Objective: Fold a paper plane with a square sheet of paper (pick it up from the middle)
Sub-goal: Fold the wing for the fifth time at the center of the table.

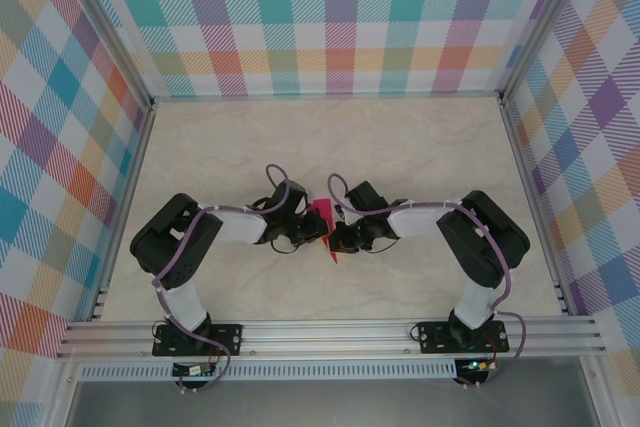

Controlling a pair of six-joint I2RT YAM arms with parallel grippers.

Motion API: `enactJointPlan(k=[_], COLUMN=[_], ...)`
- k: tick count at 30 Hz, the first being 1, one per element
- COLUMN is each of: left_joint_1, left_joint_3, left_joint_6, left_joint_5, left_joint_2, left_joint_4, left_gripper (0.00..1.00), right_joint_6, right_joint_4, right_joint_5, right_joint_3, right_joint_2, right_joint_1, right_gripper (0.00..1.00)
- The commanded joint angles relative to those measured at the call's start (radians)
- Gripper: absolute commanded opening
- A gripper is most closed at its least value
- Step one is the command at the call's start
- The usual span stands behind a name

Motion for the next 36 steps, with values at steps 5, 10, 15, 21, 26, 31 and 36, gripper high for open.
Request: enactJointPlan(k=[5, 10, 15, 21, 26, 31, 36], left_joint_1=[0.075, 0.133, 0.191, 0.254, 0.297, 0.316, 0.332], left_joint_3=[0.043, 0.071, 0.122, 0.197, 0.239, 0.29, 0.334], left_joint_6=[0.126, 0.218, 0.271, 0.301, 0.331, 0.381, 0.416], left_joint_5=[-0.095, -0.09, -0.076, -0.079, -0.077, -0.08, -0.115], left_joint_2=[0.028, 0.037, 0.09, 0.14, 0.163, 0.177, 0.123], left_joint_4=[-0.161, -0.167, -0.163, -0.185, -0.209, -0.265, -0.323], left_gripper=[0.0, 0.0, 0.0, 0.0, 0.0, 0.0, 0.0], right_joint_6=[-0.024, -0.033, -0.036, -0.036, -0.038, -0.042, -0.041], right_joint_4=[-0.194, -0.193, -0.193, -0.193, -0.191, -0.193, -0.188], right_joint_5=[0.097, 0.093, 0.087, 0.087, 0.085, 0.086, 0.086], right_joint_3=[-0.071, -0.076, -0.079, -0.082, -0.084, -0.083, -0.079], right_joint_2=[0.053, 0.046, 0.04, 0.039, 0.038, 0.033, 0.027], right_joint_1=[0.01, 0.01, 0.01, 0.01, 0.01, 0.01, 0.01], right_gripper=[0.01, 0.02, 0.02, 0.02, 0.02, 0.02, 0.02])
